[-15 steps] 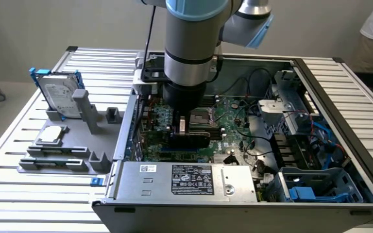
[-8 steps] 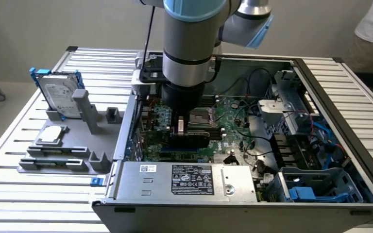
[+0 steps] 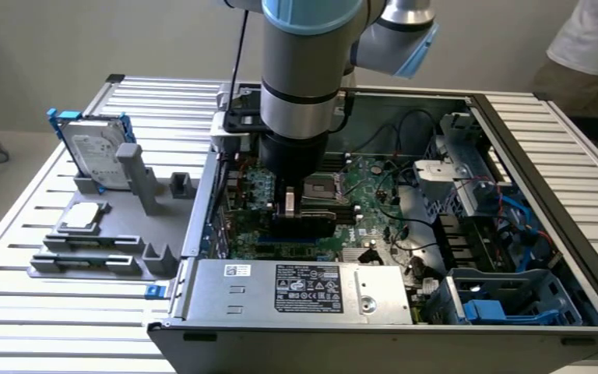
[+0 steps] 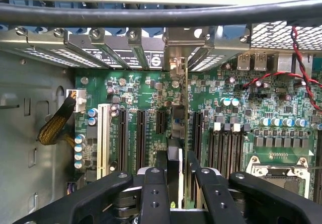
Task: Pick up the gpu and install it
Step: 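Insert the gpu into the slot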
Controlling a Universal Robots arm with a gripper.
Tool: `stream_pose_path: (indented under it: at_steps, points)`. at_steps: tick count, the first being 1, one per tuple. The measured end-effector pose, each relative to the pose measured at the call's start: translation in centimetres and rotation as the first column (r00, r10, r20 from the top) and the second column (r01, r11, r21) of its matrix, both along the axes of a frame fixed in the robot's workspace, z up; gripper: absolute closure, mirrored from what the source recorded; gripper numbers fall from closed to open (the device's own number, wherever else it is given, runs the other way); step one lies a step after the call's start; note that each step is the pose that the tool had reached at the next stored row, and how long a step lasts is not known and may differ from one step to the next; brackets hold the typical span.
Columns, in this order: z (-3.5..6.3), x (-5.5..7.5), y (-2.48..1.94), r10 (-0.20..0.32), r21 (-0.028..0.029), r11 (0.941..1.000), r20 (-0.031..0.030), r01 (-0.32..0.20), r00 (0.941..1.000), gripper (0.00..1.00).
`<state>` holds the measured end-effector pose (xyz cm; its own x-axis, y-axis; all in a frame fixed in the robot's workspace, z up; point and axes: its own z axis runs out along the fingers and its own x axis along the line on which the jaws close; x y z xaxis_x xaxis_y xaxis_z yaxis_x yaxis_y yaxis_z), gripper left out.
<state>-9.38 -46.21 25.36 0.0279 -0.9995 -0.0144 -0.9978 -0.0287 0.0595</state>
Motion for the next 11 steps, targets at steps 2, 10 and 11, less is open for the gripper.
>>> stream_pose_path:
  at_steps: [2, 10, 11]
  points:
    - [-0.06, 0.0, -0.01, 0.0, -0.0003, 1.0, -0.0001, 0.0, 1.0, 0.74]
    - [-0.31, 0.0, 0.0, -0.003, 0.0, 1.0, 0.001, 0.003, 1.0, 0.74]
    - [-0.31, 0.0, 0.0, -0.003, 0.0, 1.0, 0.001, 0.003, 1.0, 0.74]
